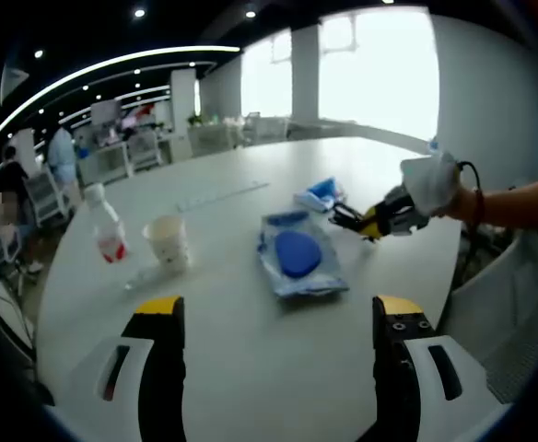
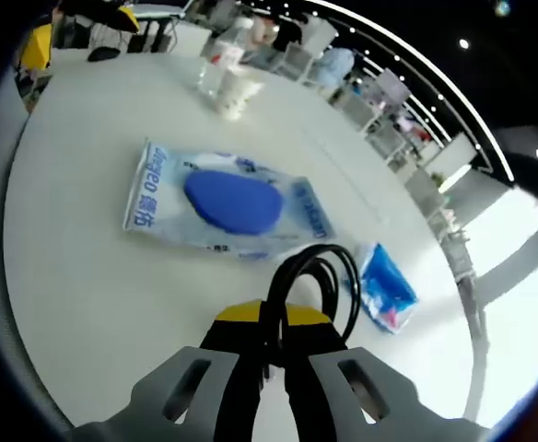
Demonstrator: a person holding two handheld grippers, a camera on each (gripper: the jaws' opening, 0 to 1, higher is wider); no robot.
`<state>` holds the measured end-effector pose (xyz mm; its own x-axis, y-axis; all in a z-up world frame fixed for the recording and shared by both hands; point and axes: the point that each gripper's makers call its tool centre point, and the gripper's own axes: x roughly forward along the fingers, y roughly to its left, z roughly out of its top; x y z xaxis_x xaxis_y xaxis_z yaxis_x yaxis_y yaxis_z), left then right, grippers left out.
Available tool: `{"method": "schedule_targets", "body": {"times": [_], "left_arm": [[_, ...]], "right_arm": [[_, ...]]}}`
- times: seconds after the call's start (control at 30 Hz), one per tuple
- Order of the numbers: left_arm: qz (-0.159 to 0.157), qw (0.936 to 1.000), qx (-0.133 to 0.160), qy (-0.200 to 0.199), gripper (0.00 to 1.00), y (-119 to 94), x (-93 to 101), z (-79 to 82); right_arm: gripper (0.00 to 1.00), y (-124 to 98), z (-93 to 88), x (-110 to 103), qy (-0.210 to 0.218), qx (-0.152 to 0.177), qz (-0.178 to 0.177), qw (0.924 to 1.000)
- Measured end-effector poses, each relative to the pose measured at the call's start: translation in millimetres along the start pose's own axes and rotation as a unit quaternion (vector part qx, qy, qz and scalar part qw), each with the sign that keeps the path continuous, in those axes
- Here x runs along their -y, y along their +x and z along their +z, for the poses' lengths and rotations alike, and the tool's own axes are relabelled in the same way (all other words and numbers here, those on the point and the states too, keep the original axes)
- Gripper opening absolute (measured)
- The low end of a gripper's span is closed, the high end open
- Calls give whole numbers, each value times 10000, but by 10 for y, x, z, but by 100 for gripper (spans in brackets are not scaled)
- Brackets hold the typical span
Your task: Arrange the tabletop items into an orderly group along one side of the table until the central work area is clear of visible clutter.
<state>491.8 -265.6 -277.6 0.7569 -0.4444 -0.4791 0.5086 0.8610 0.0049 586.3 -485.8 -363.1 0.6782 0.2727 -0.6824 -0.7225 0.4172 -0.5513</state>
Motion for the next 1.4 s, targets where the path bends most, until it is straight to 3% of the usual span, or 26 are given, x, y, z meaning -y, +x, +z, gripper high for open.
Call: {"method": "schedule_targets", "body": {"times": [0.13,0.2,0.3,0.67,0.8,0.93,1.17,1.3,1.4], "left_arm": [[1,10000,-12,-1,81,-2,0,-6],[-2,10000,-13,30,81,-1,3,-8],[33,10000,-8,89,81,-1,-5,-6],[51,10000,-46,56,79,-9,-19,-21],[59,9999,-73,70,80,-5,-23,-30],[63,9999,-84,87,80,-4,-24,-31],[106,9999,-103,65,82,-6,-49,-39],[114,9999,-105,56,84,-1,-50,-42],[183,9997,-115,58,90,2,-68,-47]], "right_arm": [[6,51,-30,-44,-142,-63,62,9999],[6,73,-61,-22,-584,-193,-10,9981],[6,110,-85,-47,-770,-237,-27,9967],[7,163,-131,-122,-626,-333,69,9975],[9,178,-127,-142,-370,-315,167,9987],[18,170,-120,-147,-44,-301,237,9993],[48,108,-45,-20,752,-198,74,9969],[58,50,28,71,1454,-66,-11,9894],[73,29,99,102,1994,51,101,9799]]}}
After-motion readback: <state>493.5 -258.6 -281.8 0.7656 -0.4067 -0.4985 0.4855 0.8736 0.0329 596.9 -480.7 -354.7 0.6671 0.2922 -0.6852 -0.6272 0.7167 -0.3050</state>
